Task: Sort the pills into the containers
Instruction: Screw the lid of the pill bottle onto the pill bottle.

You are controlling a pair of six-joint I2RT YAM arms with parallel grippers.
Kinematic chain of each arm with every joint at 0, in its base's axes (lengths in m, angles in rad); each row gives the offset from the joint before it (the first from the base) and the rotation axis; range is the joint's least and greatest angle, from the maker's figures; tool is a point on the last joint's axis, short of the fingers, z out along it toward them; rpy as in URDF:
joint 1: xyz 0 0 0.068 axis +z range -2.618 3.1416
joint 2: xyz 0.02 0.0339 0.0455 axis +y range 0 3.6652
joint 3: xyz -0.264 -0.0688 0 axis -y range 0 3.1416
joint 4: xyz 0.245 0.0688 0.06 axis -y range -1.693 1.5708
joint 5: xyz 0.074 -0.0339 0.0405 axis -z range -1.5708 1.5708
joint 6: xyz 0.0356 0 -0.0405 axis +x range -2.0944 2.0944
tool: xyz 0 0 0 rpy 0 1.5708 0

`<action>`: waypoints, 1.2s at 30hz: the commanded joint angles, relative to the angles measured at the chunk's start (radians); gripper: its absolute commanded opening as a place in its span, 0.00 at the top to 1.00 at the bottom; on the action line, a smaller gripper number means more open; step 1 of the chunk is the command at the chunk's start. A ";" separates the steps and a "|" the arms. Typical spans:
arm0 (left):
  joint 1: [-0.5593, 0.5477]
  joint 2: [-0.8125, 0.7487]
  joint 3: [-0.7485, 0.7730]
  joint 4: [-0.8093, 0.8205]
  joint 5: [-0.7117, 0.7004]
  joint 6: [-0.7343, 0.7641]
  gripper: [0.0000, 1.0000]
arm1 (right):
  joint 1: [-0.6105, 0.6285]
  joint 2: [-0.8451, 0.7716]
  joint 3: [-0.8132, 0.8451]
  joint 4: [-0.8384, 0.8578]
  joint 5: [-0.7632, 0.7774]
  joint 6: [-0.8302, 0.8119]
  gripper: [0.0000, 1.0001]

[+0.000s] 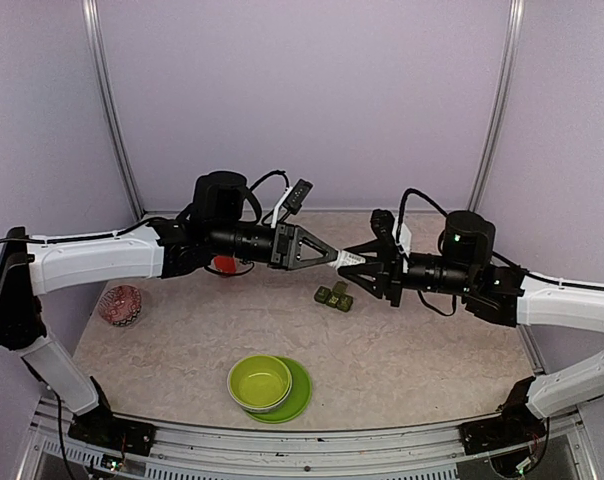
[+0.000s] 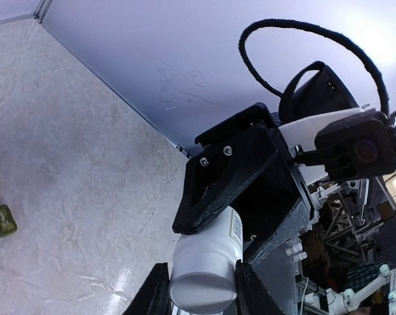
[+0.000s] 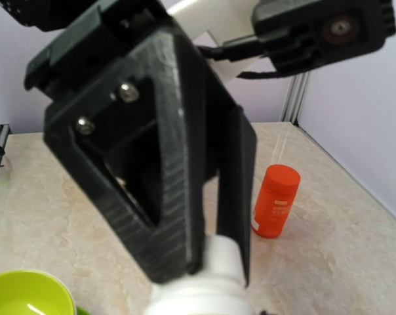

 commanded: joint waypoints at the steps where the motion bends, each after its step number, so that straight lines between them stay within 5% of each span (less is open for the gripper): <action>1: -0.015 0.007 0.043 -0.006 0.021 0.021 0.80 | 0.011 0.021 0.036 -0.021 0.028 -0.009 0.84; 8: -0.036 0.026 0.056 -0.002 0.075 0.101 0.98 | 0.012 0.017 0.011 0.049 -0.071 0.057 0.84; 24: -0.118 0.011 -0.028 0.266 0.287 0.146 1.00 | 0.012 0.123 -0.075 0.544 -0.283 0.520 0.86; 36: -0.148 -0.040 0.001 0.035 0.314 0.511 1.00 | 0.009 0.236 -0.061 0.724 -0.287 0.925 0.88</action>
